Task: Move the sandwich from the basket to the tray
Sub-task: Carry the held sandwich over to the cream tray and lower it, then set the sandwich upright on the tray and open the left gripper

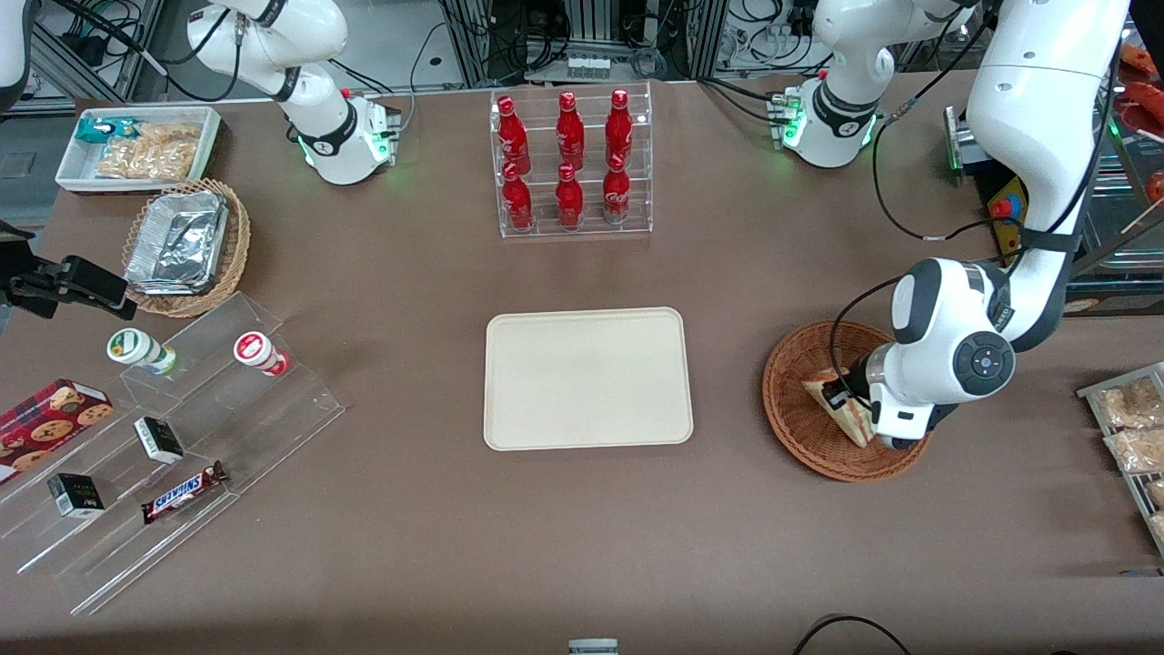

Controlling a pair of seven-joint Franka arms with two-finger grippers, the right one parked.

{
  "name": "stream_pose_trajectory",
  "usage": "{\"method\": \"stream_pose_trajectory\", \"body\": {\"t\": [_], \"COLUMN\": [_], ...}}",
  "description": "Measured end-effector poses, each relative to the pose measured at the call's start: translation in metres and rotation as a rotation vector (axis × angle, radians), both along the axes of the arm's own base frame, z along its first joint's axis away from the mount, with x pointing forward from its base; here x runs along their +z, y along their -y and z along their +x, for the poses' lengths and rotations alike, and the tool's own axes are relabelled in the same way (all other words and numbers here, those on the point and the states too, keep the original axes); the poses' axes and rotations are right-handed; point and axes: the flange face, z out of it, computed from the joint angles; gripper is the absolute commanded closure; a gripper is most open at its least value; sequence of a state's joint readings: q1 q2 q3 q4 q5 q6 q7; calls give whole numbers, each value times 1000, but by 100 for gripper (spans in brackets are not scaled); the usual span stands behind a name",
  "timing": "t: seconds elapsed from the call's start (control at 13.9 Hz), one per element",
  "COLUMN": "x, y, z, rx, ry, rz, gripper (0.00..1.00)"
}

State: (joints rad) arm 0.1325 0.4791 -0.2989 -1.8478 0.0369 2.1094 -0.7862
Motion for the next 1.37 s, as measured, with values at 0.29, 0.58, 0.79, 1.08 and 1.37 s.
{"method": "stream_pose_trajectory", "body": {"t": [0.29, 0.58, 0.79, 1.08, 1.37], "x": [44, 89, 92, 53, 11], "y": [37, 178, 276, 368, 405], "z": [17, -6, -53, -110, -116], "rx": [-72, -281, -437, -590, -637], "ry": [100, 185, 189, 151, 142], "rz": [-30, -73, -95, -88, -66], "gripper": [92, 91, 90, 87, 69]}}
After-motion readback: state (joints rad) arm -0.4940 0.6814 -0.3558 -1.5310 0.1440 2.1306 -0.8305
